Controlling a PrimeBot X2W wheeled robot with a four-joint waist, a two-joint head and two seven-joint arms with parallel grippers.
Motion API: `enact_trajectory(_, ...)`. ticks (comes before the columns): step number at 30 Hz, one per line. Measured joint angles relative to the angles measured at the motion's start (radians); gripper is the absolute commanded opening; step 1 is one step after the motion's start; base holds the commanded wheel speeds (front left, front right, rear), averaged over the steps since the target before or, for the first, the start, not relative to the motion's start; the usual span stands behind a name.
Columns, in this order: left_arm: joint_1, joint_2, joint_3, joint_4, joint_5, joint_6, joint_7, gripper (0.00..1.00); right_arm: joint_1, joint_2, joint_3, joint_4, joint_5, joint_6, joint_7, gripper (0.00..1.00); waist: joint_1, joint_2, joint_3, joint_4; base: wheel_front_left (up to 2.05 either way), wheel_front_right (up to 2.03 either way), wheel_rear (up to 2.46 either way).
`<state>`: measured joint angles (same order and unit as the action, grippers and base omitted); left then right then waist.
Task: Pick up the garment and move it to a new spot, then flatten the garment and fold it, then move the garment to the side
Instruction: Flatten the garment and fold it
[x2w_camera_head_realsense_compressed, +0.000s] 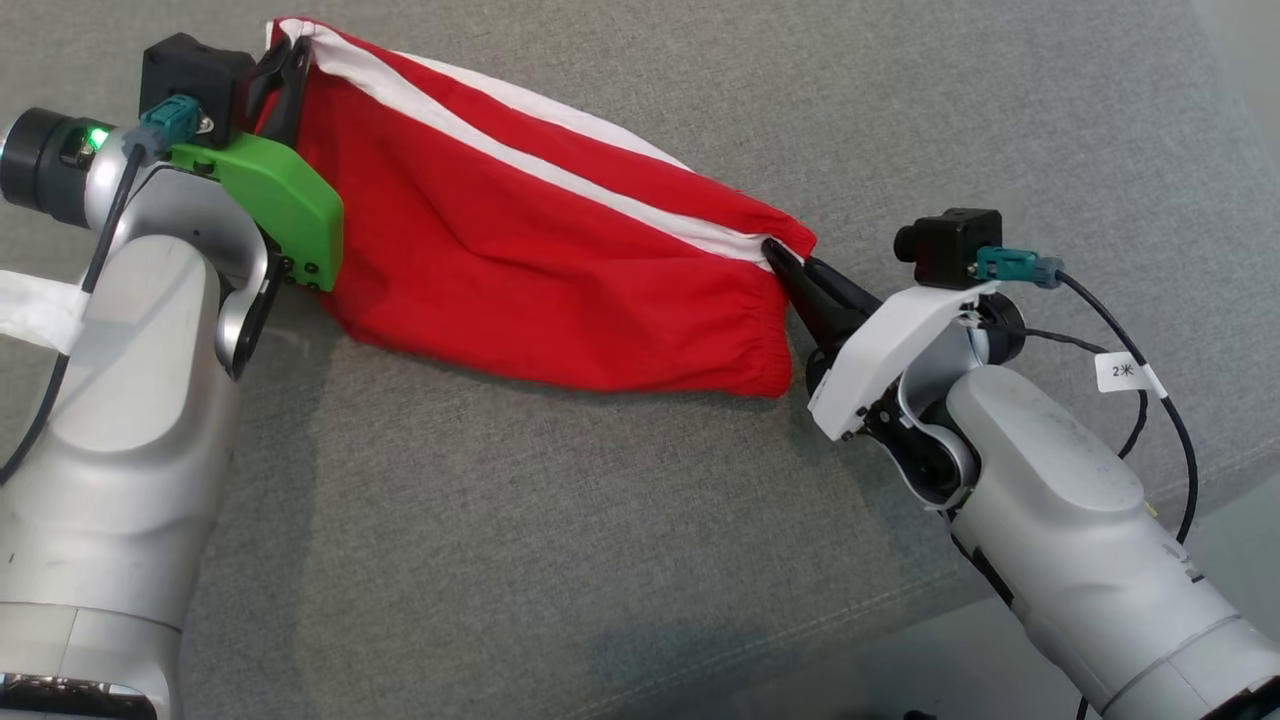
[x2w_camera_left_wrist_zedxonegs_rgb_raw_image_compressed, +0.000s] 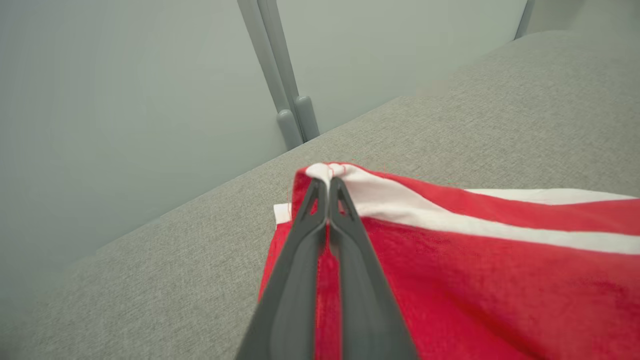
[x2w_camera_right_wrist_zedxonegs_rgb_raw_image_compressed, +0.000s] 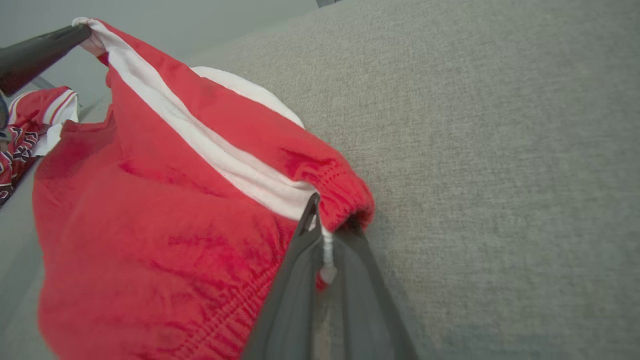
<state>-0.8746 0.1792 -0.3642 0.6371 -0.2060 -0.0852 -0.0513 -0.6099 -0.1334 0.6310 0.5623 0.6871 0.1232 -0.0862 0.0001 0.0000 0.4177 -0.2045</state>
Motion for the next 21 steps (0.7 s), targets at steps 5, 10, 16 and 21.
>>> enact_trajectory(5,-0.02,-0.003,-0.008,0.073,0.004,-0.003,-0.016,0.32,-0.019,0.008,0.015,0.032,0.0,0.0,-0.013,0.25,0.0,0.0,0.028,-0.018,0.0,0.0,0.0)
enact_trajectory(10,-0.057,-0.005,-0.003,0.11,0.009,-0.003,-0.048,1.0,-0.04,0.012,0.019,0.051,0.0,0.0,-0.043,1.0,0.0,0.0001,0.03,-0.02,0.0,0.0,0.0)
enact_trajectory(16,-0.081,-0.008,-0.001,0.163,0.012,-0.003,-0.075,1.0,-0.043,0.016,0.031,0.077,-0.001,0.0,-0.064,1.0,0.0,0.0,0.024,-0.019,0.0,0.0,0.0)
enact_trajectory(21,-0.086,-0.018,0.001,0.2,0.014,-0.003,-0.102,1.0,-0.043,0.011,0.037,0.096,-0.001,0.0,-0.081,1.0,0.0,0.0,0.016,-0.017,0.0,0.0,0.0)
